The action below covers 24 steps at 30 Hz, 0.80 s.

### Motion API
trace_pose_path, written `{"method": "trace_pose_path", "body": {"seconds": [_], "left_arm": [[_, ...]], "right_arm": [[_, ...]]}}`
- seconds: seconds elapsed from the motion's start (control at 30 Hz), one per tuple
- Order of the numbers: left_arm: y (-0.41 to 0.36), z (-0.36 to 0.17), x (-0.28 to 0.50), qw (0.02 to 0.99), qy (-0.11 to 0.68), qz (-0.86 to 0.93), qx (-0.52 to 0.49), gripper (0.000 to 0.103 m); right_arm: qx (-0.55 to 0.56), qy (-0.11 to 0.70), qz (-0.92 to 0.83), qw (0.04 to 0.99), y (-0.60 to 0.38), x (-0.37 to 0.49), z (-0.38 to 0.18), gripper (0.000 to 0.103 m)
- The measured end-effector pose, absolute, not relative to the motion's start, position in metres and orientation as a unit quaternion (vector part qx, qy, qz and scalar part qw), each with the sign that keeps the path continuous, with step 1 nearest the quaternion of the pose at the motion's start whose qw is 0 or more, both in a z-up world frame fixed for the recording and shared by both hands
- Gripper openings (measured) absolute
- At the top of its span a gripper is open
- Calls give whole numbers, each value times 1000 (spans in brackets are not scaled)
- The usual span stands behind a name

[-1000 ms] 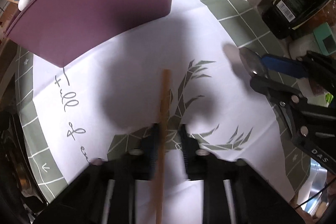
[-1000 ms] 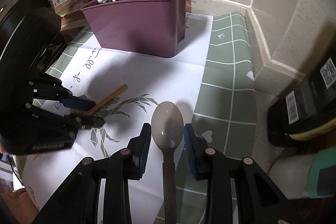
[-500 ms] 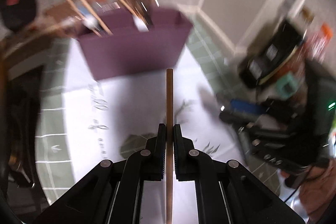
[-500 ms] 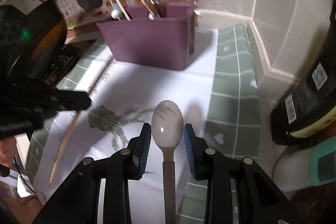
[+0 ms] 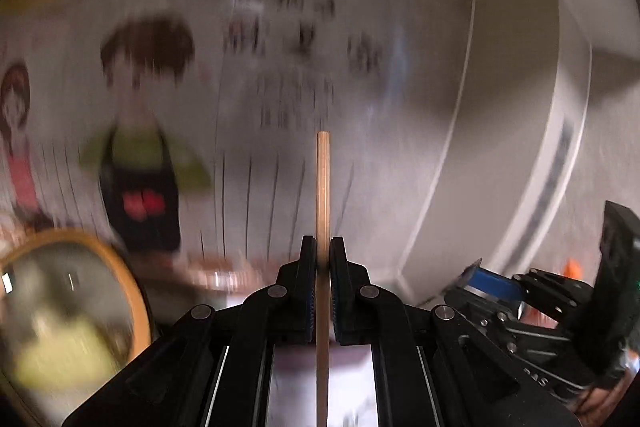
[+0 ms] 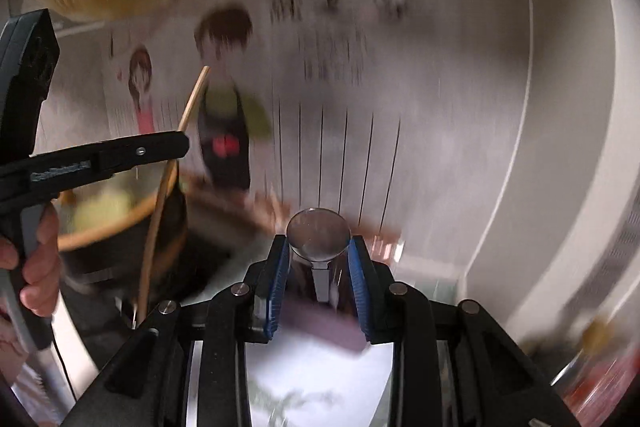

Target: Organize utensils

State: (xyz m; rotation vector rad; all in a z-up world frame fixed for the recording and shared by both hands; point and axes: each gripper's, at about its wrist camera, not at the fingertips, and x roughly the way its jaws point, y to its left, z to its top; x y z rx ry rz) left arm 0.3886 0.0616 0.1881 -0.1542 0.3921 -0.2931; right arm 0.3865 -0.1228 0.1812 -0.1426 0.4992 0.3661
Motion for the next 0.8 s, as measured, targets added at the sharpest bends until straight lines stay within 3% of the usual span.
{"method": "trace_pose_path", "body": {"seconds": [0.1, 0.13, 0.17, 0.33, 0.53, 0.8], "left_arm": [[60, 214, 397, 976, 144, -142, -79, 7], [58, 221, 400, 979, 122, -140, -82, 7], [58, 225, 402, 981, 111, -138, -83, 6], [41, 219, 430, 984, 97, -122, -84, 7], [38, 162, 454, 973, 180, -119, -87, 6], [54, 89, 423, 951, 269, -118, -94, 7]], "right_arm": [[-79, 223, 169, 957, -121, 402, 207, 27], [-81, 217, 164, 959, -121, 407, 212, 7], [-86, 218, 159, 959, -121, 415, 218, 0], [-83, 231, 158, 956, -128, 434, 208, 0], [-76, 300, 202, 929, -142, 442, 147, 0], [-106, 418, 277, 859, -118, 441, 57, 5]]}}
